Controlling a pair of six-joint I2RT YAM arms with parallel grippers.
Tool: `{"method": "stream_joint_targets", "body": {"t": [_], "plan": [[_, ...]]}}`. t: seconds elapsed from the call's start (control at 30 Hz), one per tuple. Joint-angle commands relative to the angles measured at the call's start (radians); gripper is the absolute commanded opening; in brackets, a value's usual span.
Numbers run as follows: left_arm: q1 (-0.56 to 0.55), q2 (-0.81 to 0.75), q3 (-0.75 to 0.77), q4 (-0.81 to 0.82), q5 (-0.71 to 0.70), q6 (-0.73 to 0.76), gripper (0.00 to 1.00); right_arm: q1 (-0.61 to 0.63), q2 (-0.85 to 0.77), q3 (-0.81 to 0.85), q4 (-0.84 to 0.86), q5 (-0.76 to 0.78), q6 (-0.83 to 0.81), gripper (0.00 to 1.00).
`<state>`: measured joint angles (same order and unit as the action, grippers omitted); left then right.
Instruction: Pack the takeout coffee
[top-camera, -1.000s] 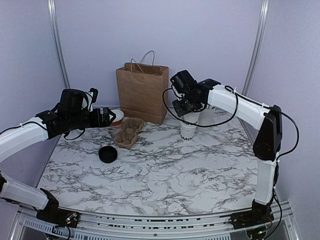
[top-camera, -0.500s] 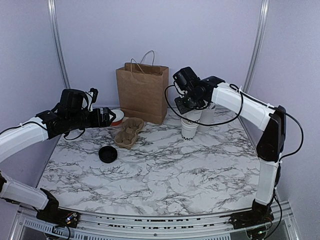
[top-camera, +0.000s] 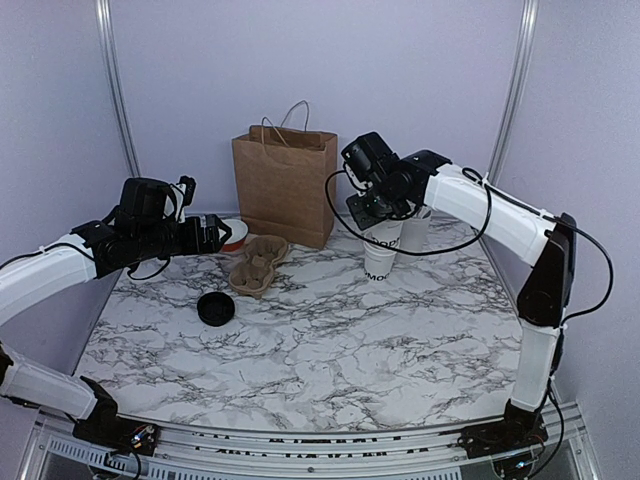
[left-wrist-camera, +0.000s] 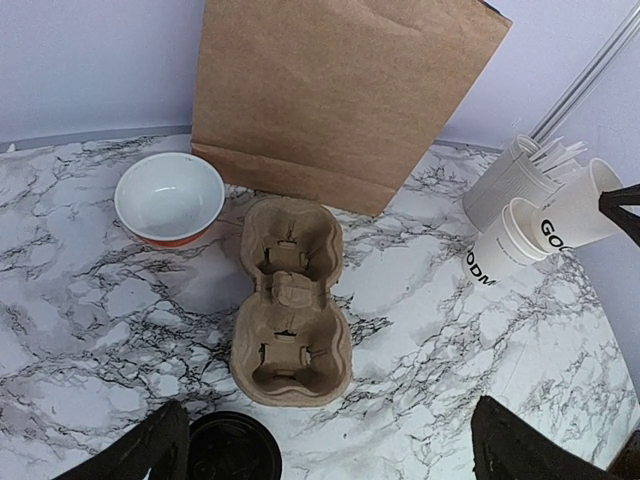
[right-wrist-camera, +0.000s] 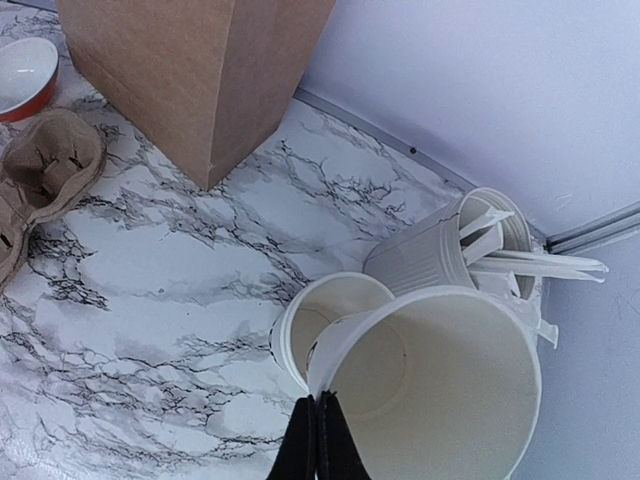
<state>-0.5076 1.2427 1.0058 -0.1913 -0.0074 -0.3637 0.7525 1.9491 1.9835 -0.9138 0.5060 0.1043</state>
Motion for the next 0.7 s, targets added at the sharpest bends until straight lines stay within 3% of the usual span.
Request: {"method": "stream_joint_targets", "body": {"t": [0.0, 0.67], "plan": [[0.008, -0.004, -0.003, -0.002, 0.01, -0.012, 0.99, 0.014, -0.044, 0.039, -0.019, 0.023, 0.007, 0.0], [0.015, 0.005, 0.0, -0.001, 0.021, -0.018, 0.99, 0.034, -0.07, 0.04, -0.023, 0.024, -0.002, 0.0]]}}
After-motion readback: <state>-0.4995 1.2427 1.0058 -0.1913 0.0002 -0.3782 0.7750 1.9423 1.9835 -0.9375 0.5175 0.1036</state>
